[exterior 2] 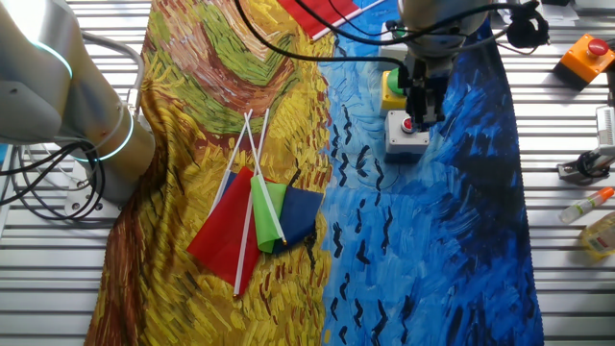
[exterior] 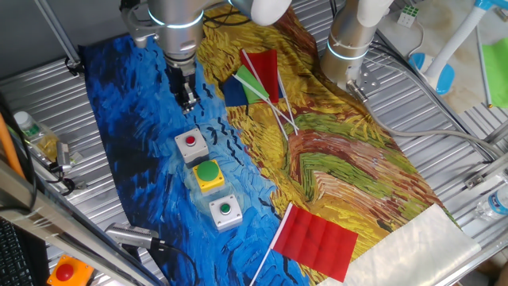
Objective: Press three buttons from left to right in sequence
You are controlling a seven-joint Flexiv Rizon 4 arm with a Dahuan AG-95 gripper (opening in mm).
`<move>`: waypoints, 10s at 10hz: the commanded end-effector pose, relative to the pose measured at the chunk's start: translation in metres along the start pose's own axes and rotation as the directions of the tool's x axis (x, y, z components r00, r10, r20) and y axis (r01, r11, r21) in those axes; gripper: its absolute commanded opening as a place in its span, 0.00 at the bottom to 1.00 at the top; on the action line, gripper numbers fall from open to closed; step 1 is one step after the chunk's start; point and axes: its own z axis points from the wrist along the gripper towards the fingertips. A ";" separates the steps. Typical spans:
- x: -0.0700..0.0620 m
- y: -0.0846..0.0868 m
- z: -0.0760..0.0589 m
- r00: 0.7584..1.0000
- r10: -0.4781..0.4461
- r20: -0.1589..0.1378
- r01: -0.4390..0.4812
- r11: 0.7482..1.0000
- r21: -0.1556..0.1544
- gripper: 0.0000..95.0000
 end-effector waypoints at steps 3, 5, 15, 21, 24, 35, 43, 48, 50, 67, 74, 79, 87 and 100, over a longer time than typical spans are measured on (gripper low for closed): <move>-0.014 0.005 0.002 1.000 -0.023 -0.017 0.023 1.000 0.011 0.40; -0.019 0.009 0.003 0.998 -0.045 -0.034 0.046 0.999 0.027 0.60; -0.028 0.016 0.020 0.999 -0.025 -0.026 0.026 0.999 0.029 0.80; -0.026 0.016 0.024 0.999 -0.029 -0.025 0.030 0.999 0.024 0.80; -0.025 0.015 0.026 0.999 -0.027 -0.035 0.028 0.999 0.033 0.80; -0.024 0.015 0.026 0.998 -0.053 -0.032 0.053 0.998 -0.017 0.40; -0.024 0.015 0.026 0.999 -0.038 -0.038 0.037 0.999 -0.026 0.60; -0.024 0.015 0.026 0.999 -0.051 -0.012 0.051 0.999 0.005 0.60; -0.024 0.015 0.026 0.997 -0.072 -0.008 0.072 0.997 0.017 0.60; -0.024 0.015 0.026 0.996 -0.083 -0.041 0.082 0.996 -0.044 0.60; -0.024 0.015 0.026 0.996 -0.073 -0.045 0.071 0.997 -0.035 0.60; -0.024 0.015 0.026 0.995 -0.081 -0.052 0.080 0.996 -0.034 0.60; -0.025 0.013 0.031 0.995 -0.070 -0.077 0.067 0.997 -0.038 0.60; -0.011 0.019 0.070 0.995 -0.063 -0.082 0.059 0.997 -0.051 0.60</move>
